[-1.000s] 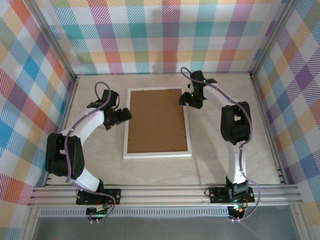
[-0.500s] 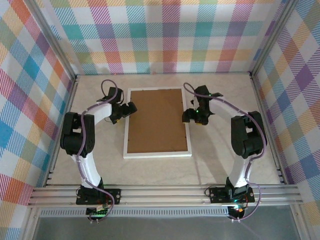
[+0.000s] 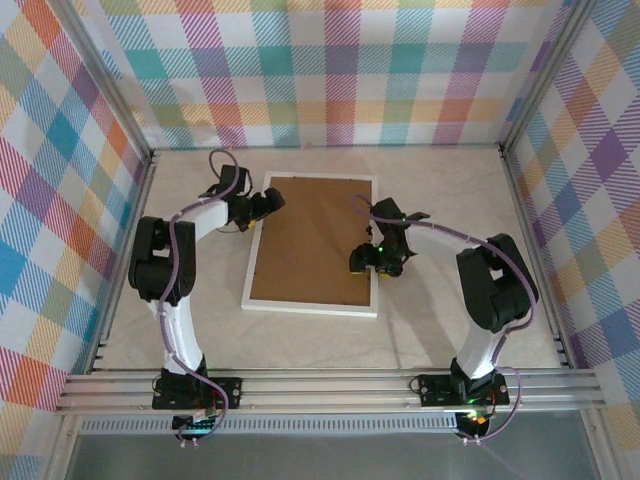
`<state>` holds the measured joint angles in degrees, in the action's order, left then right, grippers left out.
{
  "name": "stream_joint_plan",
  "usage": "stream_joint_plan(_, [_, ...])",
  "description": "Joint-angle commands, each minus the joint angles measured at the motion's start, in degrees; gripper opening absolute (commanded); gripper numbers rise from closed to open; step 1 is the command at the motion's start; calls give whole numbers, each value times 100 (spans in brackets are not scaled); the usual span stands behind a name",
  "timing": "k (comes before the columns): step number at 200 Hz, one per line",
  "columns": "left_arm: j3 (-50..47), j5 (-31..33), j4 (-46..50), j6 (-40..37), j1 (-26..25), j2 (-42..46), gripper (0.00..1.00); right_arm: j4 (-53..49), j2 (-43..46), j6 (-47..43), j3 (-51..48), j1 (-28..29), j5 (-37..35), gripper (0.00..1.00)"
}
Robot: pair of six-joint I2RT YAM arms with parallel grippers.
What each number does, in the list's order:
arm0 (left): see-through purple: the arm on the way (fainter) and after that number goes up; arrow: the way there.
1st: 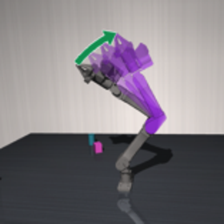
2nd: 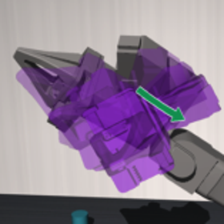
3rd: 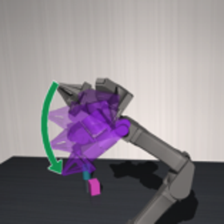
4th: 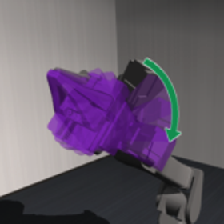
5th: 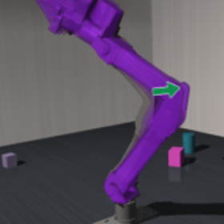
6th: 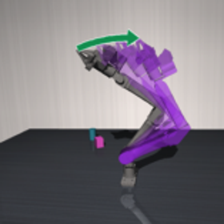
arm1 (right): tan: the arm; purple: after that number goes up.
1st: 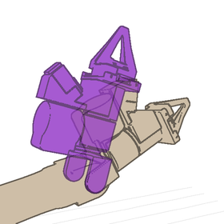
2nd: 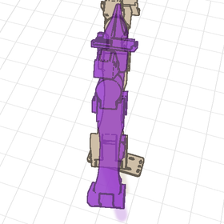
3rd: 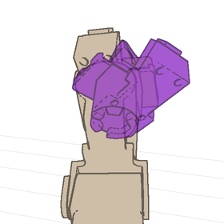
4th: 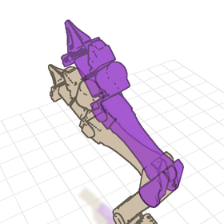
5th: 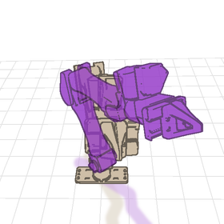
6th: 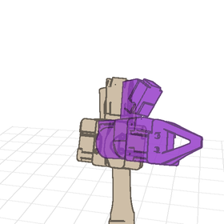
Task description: Put the photo into the frame
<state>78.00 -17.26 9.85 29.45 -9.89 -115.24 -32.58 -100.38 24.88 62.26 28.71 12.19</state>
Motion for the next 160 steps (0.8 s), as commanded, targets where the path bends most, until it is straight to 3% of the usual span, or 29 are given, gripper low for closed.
stream_joint_plan(1, [578,-590,-294,110,-256,-233,94,154,384,420,-155,267,347,73])
stream_joint_plan(30, [1293,-466,-83,18,-343,-576,94,179,433,496,-188,371,446,73])
stream_joint_plan(62, [2288,301,1194,-497,-227,-864,100,-423,474,-68,195,174,-545,76])
stream_joint_plan(82, [2339,852,1689,-742,-107,-570,100,-418,393,-492,553,-245,-917,80])
stream_joint_plan(106, [1799,1132,2015,-782,-63,159,100,-319,-94,-952,1334,-685,-1182,82])
stream_joint_plan(160, [-772,939,2621,-417,-241,2359,100,-237,-1927,-1536,3657,-1511,-1355,84])
